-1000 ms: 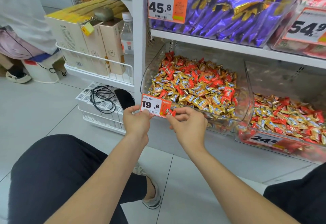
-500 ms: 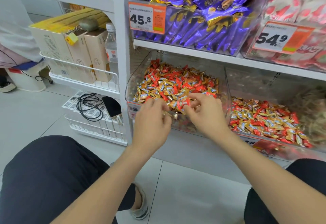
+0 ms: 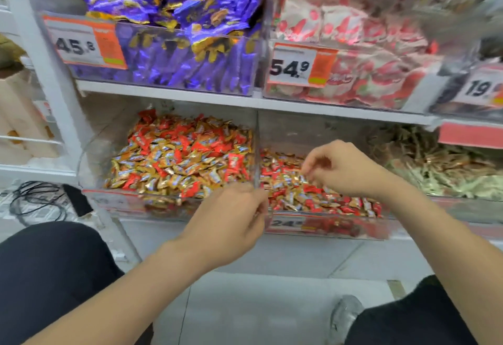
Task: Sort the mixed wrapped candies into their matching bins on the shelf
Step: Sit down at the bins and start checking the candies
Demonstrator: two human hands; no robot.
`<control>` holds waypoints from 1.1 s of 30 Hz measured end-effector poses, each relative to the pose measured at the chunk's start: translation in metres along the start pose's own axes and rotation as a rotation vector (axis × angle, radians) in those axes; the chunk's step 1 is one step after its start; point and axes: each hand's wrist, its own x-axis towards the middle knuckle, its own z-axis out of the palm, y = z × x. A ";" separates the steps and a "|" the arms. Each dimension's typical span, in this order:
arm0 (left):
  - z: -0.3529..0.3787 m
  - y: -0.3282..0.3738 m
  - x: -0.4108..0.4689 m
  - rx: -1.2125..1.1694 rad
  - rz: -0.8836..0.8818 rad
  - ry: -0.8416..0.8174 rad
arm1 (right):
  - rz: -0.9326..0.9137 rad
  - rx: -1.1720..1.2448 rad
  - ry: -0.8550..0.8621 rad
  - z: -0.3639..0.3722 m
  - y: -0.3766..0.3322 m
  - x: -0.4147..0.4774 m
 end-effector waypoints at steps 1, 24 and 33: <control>0.003 0.006 0.008 0.005 0.002 0.014 | 0.027 -0.093 -0.071 0.002 0.017 0.001; 0.081 0.044 -0.011 -0.682 -0.785 0.133 | 0.034 0.075 -0.029 0.064 0.047 0.029; 0.100 0.049 -0.018 -1.018 -0.912 0.272 | -0.008 0.405 0.074 0.041 0.021 -0.047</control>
